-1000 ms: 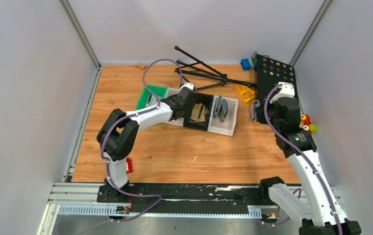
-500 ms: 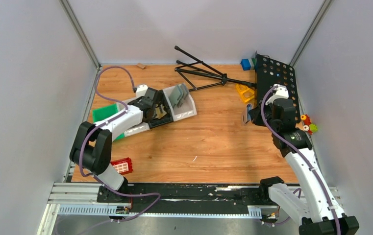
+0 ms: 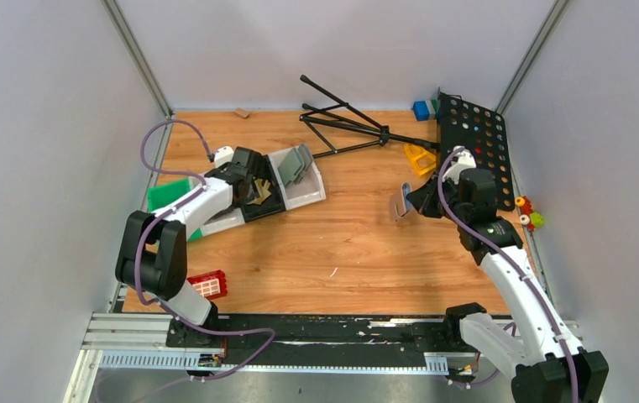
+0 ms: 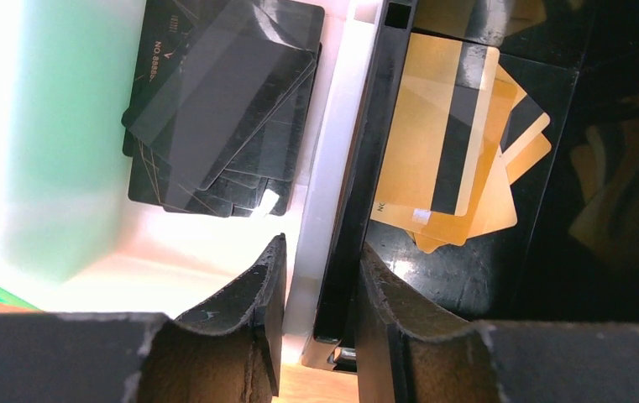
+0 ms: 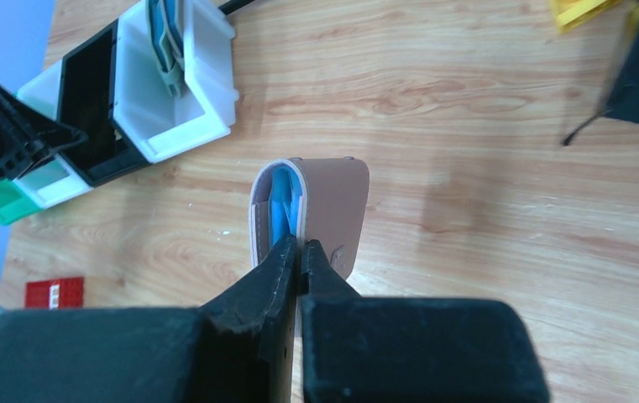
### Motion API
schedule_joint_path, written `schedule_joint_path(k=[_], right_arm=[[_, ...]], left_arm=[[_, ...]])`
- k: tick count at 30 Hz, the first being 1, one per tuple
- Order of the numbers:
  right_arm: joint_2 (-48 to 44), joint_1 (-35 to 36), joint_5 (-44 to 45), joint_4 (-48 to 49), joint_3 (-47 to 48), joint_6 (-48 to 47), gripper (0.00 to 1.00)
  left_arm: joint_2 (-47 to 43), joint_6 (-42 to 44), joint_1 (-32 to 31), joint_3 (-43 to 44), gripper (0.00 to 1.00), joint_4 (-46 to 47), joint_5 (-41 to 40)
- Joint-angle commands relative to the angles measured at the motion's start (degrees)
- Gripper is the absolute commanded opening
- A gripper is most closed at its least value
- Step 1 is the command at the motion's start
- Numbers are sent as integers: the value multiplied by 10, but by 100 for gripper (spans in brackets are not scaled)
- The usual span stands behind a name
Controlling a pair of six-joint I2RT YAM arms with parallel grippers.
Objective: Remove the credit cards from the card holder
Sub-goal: Move the storage box to the corner of the board.
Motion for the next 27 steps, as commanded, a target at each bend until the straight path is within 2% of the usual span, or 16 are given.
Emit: schedule_joint_path(k=[1, 6, 11, 23, 27], right_arm=[[9, 3, -80, 78, -22, 37, 0], [27, 14, -82, 91, -32, 42, 0], [38, 20, -81, 95, -33, 43, 0], [36, 22, -74, 94, -39, 44, 0], [40, 25, -84, 109, -47, 47, 0]], left_arm=[[-37, -85, 39, -8, 26, 26, -93], [-105, -91, 63, -70, 27, 44, -95], [-125, -97, 70, -74, 28, 33, -107], [-33, -84, 86, 11, 32, 51, -89], [-17, -31, 86, 20, 44, 79, -33]])
